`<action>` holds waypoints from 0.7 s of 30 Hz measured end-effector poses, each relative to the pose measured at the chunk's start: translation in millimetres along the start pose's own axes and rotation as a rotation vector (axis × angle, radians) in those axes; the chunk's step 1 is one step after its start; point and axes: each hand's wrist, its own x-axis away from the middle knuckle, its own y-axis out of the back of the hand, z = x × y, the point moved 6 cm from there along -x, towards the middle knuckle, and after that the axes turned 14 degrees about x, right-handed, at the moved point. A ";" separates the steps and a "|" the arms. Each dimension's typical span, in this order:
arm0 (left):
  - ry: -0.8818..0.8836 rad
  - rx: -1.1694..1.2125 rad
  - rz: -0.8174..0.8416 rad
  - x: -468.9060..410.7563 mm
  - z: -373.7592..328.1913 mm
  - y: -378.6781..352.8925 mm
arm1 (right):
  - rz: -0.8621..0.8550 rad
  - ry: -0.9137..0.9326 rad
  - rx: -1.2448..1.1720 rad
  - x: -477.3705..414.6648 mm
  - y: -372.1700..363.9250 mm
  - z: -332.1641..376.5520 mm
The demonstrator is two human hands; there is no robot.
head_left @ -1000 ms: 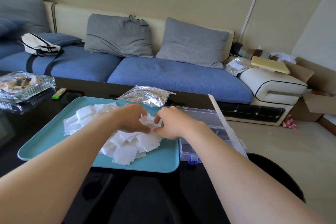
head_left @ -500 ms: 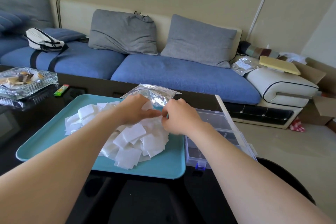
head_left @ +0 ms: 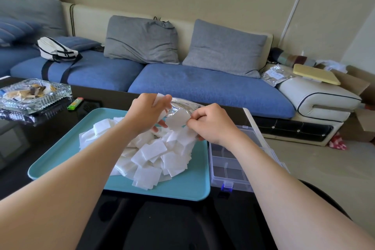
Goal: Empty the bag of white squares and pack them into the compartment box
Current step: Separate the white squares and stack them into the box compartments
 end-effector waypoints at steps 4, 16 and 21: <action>0.130 0.140 0.124 2.2 6.6 -12.0 | 0.030 -0.009 -0.131 4.9 1.3 3.7; 0.446 0.496 0.353 12.3 9.6 -36.3 | -0.101 0.026 -0.056 -3.6 -3.3 9.1; 0.463 0.396 0.394 12.8 13.3 -36.8 | -0.146 0.185 0.137 -3.1 -6.2 20.3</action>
